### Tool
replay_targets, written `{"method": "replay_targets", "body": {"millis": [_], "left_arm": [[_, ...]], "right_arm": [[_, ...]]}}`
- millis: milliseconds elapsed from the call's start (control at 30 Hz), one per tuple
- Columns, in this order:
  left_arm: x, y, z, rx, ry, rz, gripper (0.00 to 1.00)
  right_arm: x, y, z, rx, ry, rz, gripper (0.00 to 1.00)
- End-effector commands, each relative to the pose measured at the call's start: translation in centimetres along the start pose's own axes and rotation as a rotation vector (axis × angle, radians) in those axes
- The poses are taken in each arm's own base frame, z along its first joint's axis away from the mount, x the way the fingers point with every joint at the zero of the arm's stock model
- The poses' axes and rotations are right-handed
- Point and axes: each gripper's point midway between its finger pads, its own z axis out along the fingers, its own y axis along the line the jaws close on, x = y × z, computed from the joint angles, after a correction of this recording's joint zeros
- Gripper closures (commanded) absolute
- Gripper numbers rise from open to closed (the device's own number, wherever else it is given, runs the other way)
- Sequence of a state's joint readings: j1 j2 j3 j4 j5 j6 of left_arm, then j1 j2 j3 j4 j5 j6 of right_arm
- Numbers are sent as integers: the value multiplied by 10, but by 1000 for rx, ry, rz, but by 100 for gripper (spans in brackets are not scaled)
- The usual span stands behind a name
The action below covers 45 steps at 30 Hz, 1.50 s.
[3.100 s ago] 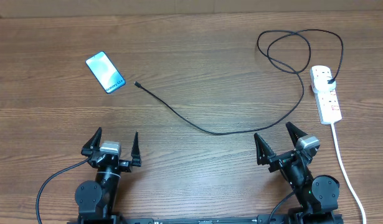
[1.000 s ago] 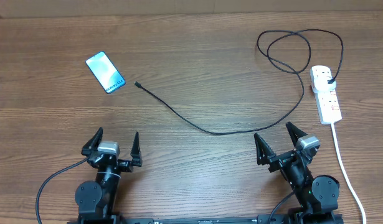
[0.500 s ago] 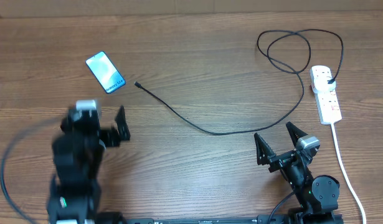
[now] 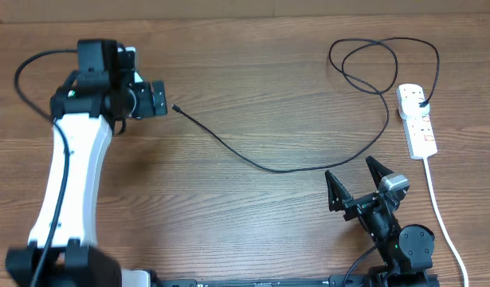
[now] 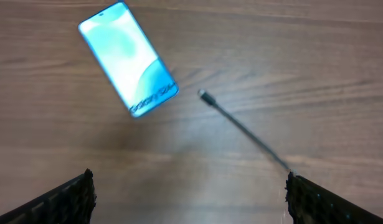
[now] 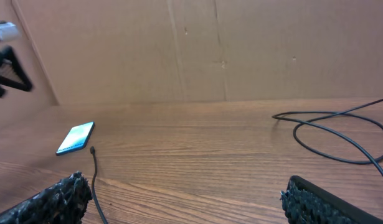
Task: Plug charger to phone and switch on socket
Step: 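Reach the left gripper forward and down over the phone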
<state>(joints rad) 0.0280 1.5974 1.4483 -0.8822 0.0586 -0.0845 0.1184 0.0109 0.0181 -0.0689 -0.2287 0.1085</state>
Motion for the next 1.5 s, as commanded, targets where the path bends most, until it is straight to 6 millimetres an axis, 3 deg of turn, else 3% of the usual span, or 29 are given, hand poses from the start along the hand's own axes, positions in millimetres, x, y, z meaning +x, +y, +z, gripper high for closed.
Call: {"method": "replay_targets", "body": {"millis": [0, 133, 500, 700, 800, 933, 1467], "left_arm": [[-14, -4, 18, 37, -13, -46, 0], [-27, 3, 37, 0, -50, -94, 0], [-73, 29, 57, -156, -93, -259, 0], [-85, 53, 100, -281, 3, -361, 0], [-84, 60, 124, -278, 32, -410, 0], [-69, 74, 157, -276, 91, -472, 0], [-43, 82, 206, -281, 164, -485, 0]], "right_arm": [[2, -2, 0, 6, -4, 6, 0], [2, -2, 0, 6, -4, 6, 0], [2, -2, 0, 6, -4, 6, 0], [2, -2, 0, 6, -4, 6, 0], [2, -2, 0, 6, -4, 6, 0], [2, -2, 0, 6, -4, 6, 0], [2, -2, 0, 6, -4, 6, 0]]}}
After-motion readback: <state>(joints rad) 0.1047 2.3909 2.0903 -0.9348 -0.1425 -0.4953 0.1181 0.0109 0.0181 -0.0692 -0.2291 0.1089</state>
